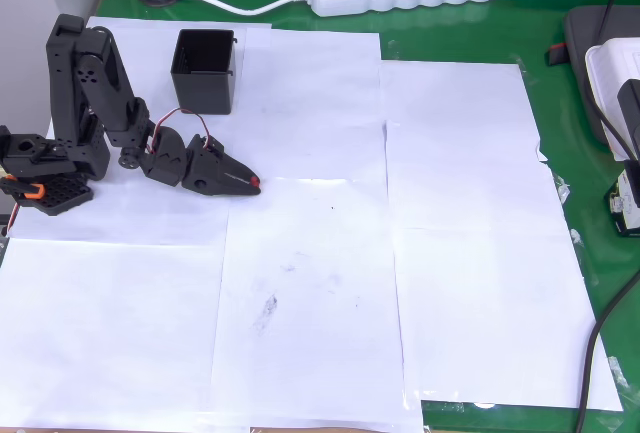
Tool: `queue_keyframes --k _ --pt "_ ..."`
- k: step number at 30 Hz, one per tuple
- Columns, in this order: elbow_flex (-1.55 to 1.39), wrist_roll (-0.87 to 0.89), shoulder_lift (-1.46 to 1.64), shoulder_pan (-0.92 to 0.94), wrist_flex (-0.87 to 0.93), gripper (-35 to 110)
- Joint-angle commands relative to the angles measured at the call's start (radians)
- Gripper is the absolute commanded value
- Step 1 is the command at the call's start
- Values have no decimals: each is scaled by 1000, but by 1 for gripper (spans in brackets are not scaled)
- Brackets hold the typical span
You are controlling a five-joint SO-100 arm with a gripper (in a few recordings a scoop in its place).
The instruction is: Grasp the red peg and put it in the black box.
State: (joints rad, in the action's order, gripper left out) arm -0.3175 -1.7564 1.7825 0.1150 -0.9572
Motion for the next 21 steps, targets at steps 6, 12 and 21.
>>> queue_keyframes --k 6,12,21 --pt "-34 41 -178 -48 17 0" --pt "-54 49 -457 -87 133 0" --pt "-276 107 -825 -245 531 0"
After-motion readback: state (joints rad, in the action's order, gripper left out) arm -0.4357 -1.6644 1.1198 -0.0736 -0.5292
